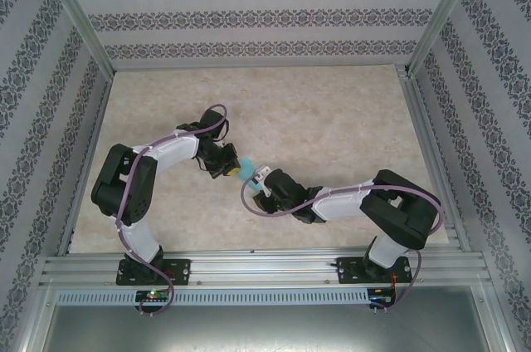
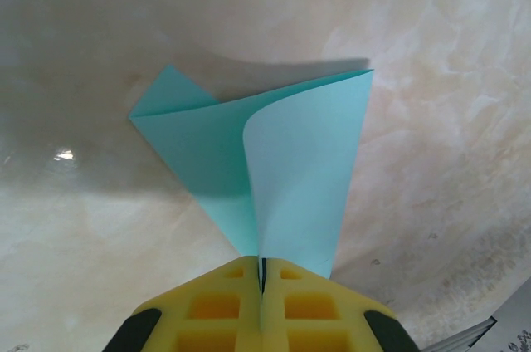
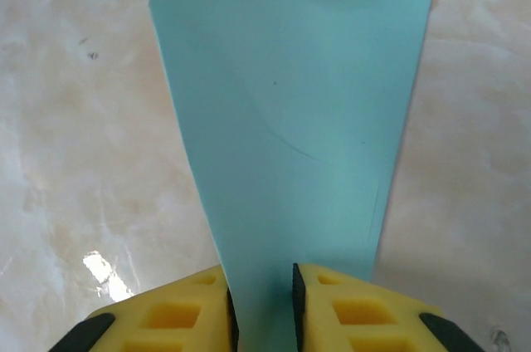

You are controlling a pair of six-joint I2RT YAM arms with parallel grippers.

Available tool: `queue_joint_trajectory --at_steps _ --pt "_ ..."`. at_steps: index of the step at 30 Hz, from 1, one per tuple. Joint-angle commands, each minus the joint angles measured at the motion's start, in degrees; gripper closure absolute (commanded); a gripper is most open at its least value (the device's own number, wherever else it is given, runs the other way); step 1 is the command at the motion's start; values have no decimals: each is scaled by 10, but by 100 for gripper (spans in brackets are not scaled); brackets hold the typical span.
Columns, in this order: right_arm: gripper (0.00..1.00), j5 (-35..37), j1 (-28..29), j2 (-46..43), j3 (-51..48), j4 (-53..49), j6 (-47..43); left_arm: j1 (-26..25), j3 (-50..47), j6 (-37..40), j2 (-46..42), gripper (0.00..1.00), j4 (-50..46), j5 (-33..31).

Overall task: Fold a paper plane with a square sheet of paper (pick it up from the middle)
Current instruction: Fold the wing for the fifth time at the center of the table.

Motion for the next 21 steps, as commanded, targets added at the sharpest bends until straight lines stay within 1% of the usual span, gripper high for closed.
queue_joint_trajectory --at_steps 1,5,15,18,21 --pt "72 58 12 4 25 -33 -54 1 17 9 -1 100 -23 3" --pt "71 85 23 15 40 -49 -75 2 19 10 -3 100 -24 5" --pt "71 101 29 23 43 -50 -79 4 20 12 -4 100 -25 9" --pt "74 101 30 22 41 -48 -77 4 20 13 -4 100 -25 11" --pt "78 100 30 23 42 -49 -74 5 20 14 -4 100 -25 10"
